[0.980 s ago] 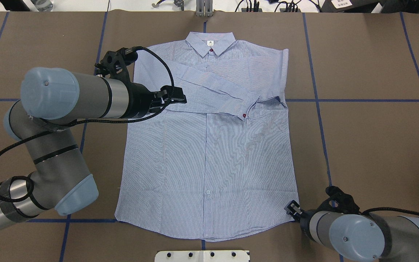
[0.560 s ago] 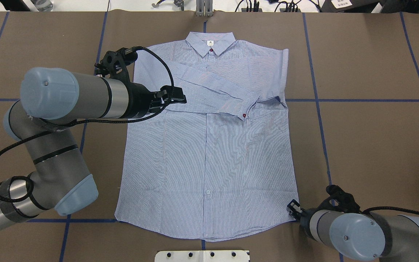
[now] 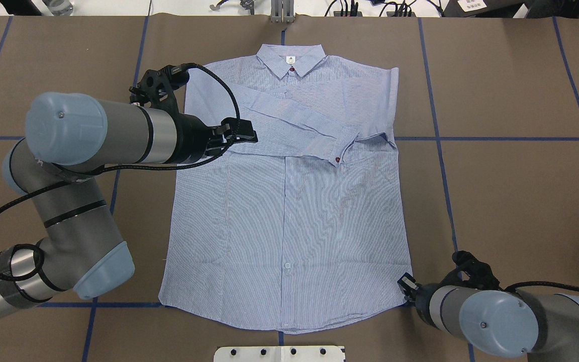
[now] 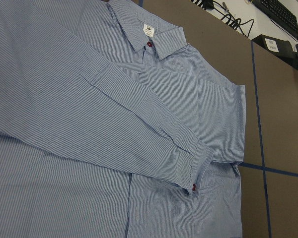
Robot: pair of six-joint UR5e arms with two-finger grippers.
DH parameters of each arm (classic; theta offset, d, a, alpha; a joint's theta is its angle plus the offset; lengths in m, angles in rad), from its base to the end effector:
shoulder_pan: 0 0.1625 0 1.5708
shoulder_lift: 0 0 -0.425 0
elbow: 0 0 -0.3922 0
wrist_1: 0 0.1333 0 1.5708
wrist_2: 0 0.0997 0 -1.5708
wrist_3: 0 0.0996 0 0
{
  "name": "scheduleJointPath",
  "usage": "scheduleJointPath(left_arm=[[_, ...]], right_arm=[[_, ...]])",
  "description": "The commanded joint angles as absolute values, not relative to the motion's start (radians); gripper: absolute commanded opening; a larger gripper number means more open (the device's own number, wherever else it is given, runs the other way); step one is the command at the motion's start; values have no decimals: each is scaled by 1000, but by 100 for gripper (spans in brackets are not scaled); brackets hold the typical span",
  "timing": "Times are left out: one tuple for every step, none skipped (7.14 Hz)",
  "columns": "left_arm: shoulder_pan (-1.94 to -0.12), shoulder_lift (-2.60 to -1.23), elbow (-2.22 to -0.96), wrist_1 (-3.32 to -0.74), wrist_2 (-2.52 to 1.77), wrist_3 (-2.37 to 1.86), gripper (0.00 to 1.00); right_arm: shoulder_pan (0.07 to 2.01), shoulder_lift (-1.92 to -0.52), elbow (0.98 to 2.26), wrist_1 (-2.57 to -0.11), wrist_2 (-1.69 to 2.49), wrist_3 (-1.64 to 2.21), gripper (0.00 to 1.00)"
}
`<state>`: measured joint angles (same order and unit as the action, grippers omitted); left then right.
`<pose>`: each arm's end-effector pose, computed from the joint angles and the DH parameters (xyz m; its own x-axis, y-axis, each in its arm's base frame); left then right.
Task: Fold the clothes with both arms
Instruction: 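Move the left gripper to the other hem corner nearest the robot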
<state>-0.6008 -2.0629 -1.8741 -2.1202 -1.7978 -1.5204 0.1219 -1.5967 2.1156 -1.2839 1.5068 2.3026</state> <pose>0.4259 -0.4263 0.1816 0.2032 -0.0798 -0.9759 0.3601 0.9329 -0.0013 -0.4498 -0.1958 0.3898 0.3997 0.7208 0.5663 -0.5837 0.6765 -0.4491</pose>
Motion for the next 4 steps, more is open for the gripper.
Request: scheduleJointPath(left_arm=[[-486,-1981,-1987,-1937,-1761,-1618,89],[-348,-1850,-2062,-1921,-1624,-1702,88],[-291,-1744,-2107,-1921,-1608,-1745,88],[-250,-1676,-2135,-1921,-1603,-1785,85]], right_arm=[[126,-1600,2141,-1284,1508,2303,0],[127,-1603,2151,-1284,1508,2303,0],[126,-1603,2152,-1284,1508,2303,0],[126,-1605,2154,-1284,1508,2303,0]])
